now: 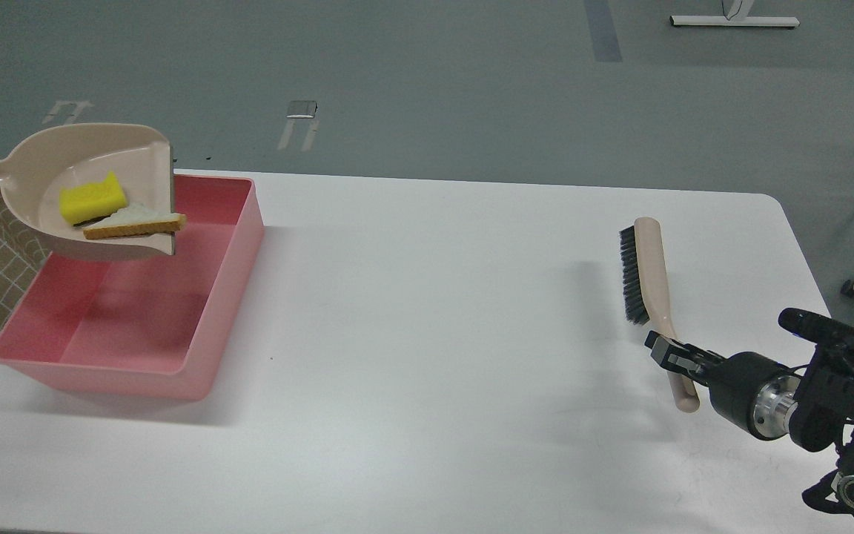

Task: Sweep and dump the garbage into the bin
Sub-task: 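Tilt the dustpan to dump the sponge and stick into the bin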

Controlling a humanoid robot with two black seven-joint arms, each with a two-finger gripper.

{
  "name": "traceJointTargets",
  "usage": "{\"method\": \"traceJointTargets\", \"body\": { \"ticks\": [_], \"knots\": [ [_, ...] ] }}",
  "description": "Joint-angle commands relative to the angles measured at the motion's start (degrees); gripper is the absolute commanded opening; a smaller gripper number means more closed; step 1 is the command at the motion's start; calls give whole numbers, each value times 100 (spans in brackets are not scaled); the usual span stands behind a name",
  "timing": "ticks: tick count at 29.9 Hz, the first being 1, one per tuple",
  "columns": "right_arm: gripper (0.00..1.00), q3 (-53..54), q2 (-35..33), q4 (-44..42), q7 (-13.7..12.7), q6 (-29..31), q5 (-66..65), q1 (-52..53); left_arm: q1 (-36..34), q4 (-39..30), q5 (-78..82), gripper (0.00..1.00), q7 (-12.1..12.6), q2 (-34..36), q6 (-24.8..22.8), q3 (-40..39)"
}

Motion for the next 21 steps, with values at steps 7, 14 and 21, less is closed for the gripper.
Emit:
{"method": "traceJointTargets", "body": {
  "ticks": [7,14,21],
  "knots": [
    [17,0,-41,-25,0,0,0,34,136,104,210,0,0,278,-50,4],
    [17,0,-23,-43,0,0,0,25,48,95,219,0,0,366,-41,-4],
    [17,18,-32,-95,0,0,9,34,56,33,411,0,0,568,-24,4]
  ]
}}
